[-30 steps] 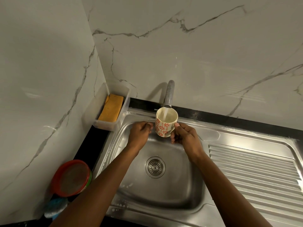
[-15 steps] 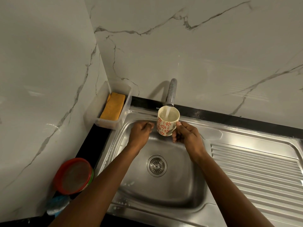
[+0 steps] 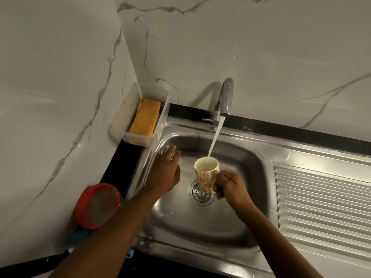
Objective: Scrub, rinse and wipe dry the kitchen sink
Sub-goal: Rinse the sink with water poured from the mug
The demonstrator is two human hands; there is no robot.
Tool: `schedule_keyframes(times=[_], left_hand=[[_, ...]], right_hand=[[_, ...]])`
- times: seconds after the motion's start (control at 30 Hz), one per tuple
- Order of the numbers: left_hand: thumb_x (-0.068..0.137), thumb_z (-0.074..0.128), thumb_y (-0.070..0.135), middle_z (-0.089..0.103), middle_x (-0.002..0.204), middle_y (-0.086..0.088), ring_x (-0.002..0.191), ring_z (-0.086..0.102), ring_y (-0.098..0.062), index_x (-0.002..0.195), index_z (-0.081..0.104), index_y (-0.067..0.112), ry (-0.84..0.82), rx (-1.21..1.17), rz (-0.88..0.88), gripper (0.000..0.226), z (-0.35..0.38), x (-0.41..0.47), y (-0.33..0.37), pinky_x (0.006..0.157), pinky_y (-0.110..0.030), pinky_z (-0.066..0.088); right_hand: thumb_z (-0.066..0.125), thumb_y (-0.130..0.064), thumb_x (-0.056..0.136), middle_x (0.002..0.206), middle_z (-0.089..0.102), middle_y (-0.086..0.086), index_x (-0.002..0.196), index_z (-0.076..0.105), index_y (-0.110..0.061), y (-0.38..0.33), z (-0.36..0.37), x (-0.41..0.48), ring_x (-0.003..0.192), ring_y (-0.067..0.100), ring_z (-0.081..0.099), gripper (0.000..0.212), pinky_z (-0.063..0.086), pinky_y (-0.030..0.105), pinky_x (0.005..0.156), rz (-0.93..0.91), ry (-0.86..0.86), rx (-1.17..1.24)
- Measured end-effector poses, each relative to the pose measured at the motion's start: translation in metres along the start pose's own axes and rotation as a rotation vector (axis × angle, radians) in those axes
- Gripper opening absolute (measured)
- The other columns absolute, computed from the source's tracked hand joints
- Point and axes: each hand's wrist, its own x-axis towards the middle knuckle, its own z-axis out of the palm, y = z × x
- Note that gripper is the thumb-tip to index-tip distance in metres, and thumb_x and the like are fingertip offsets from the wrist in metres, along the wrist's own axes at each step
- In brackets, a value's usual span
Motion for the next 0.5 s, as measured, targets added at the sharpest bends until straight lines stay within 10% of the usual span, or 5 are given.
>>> schedule_keyframes(times=[0.5], left_hand=[[0.09, 0.061, 0.029, -0.013, 0.172, -0.024, 0.161, -0.007, -0.04, 0.162, -0.012, -0.002, -0.12, 0.404, -0.033, 0.107, 0.01, -0.016, -0.034, 0.131, -0.049, -0.003]], right_hand=[[0.048, -0.037, 0.109, 0.097, 0.069, 0.011, 0.113, 0.069, -0.006, -0.06, 0.085, 0.073, 0.077, 0.022, 0.068, 0.037, 0.054, 0.029, 0.062, -0.095, -0.093, -0.252]])
